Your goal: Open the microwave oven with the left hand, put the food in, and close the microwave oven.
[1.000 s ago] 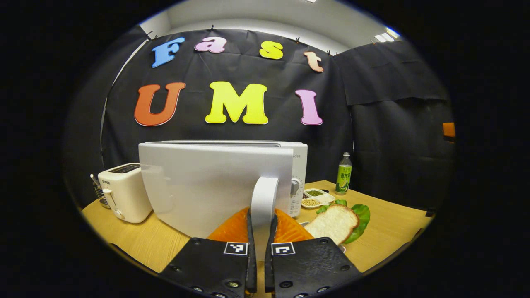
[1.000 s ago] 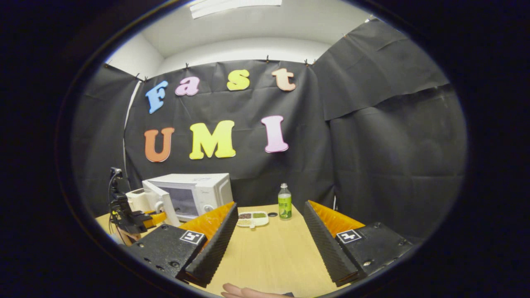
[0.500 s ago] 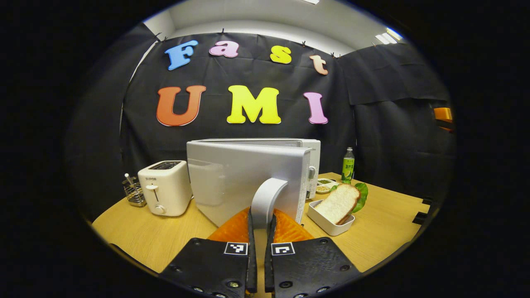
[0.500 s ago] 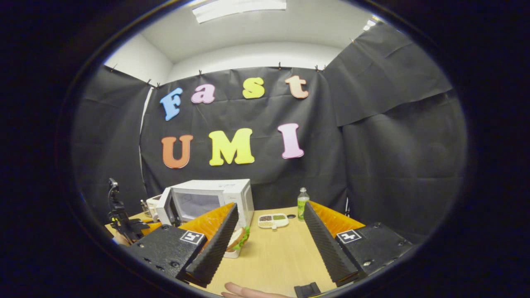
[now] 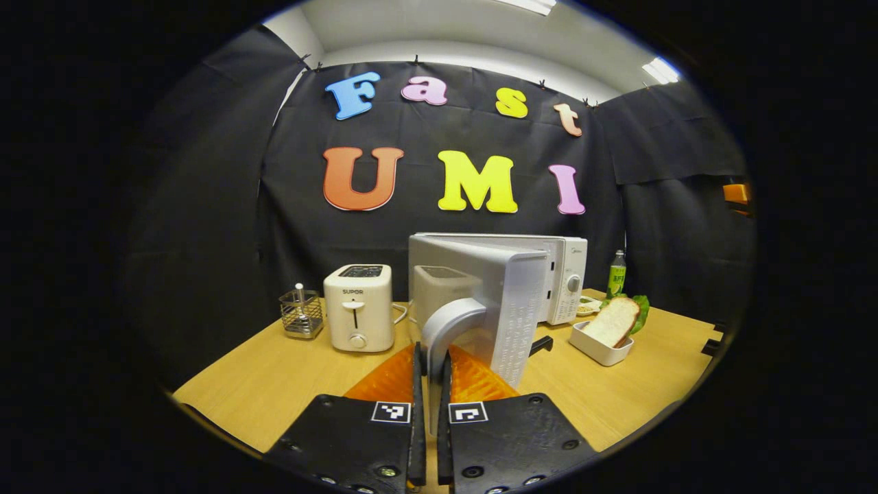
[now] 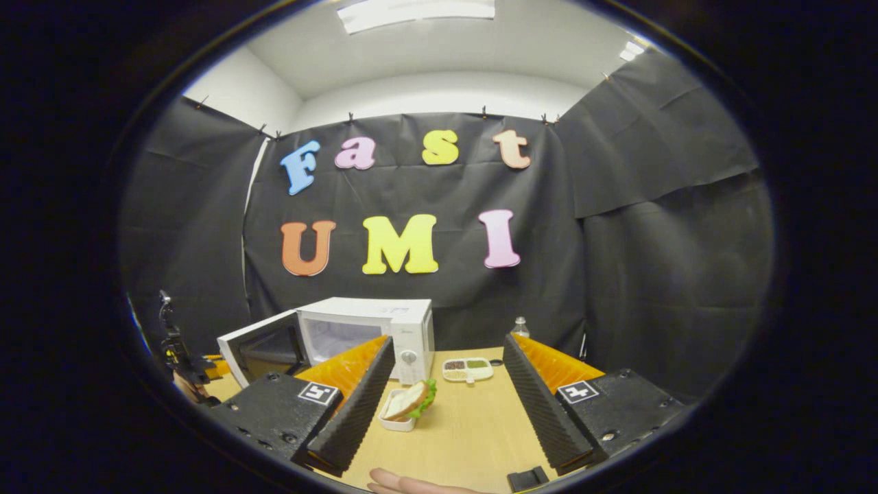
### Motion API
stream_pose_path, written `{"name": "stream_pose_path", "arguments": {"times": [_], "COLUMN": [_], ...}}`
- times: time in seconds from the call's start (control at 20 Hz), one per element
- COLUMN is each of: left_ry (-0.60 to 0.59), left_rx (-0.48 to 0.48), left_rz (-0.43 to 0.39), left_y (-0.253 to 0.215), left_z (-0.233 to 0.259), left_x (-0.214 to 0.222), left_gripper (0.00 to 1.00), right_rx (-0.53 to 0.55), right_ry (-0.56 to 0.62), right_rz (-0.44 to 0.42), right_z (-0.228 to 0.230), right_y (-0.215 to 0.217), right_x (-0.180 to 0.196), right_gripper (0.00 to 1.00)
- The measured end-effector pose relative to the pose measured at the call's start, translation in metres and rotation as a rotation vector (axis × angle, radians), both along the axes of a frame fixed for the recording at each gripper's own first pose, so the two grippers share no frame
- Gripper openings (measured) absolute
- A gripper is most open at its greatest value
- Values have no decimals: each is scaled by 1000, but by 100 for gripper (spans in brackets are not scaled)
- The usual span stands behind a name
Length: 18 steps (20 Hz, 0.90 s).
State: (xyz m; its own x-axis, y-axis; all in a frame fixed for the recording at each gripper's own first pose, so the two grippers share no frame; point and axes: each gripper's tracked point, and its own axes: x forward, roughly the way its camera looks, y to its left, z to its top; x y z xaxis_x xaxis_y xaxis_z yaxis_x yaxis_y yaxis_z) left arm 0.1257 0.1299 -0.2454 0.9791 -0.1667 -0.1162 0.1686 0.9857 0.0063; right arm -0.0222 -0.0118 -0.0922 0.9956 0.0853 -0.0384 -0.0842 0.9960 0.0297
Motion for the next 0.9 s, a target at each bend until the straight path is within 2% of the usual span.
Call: {"name": "stream_pose_path", "arguments": {"times": [0.05,0.1,0.15,0.25,0.3,0.35,0.4,0.45,0.5,0.6,0.65,0.7,0.75,0.9], "left_ry": [5,7,13,-1,-39,-60,-69,-56,-42,-24,-13,-29,-36,-61], "left_rx": [-4,-7,-12,-31,-25,-17,-25,-43,-64,-61,-44,-20,-2,16], "left_rz": [3,2,-2,6,23,59,113,153,182,244,270,277,282,283], "left_y": [9,19,26,42,54,68,86,97,105,116,117,113,107,79], "left_z": [1,0,0,2,14,21,27,31,36,48,55,65,77,112], "left_x": [0,0,-2,-9,-16,-22,-29,-39,-45,-60,-69,-74,-81,-94], "left_gripper": [6,6,6,7,11,26,25,37,61,83,85,95,95,95], "right_rx": [-3,-7,-12,-35,-43,-48,-56,-61,-63,-67,-69,-73,-81,-63], "right_ry": [1,3,6,29,40,44,48,60,87,161,190,213,247,374], "right_rz": [-2,-4,-3,-4,-5,-9,-16,-21,-15,39,51,59,56,126], "right_z": [1,-1,-2,-8,-10,-8,-8,-9,-14,-22,-22,-23,-26,-53], "right_y": [2,4,7,8,7,5,1,-2,-3,1,-2,-6,-11,-7], "right_x": [2,4,7,14,19,24,31,39,47,62,72,83,95,130], "right_gripper": [92,100,92,92,92,100,92,92,93,93,100,100,93,92]}}
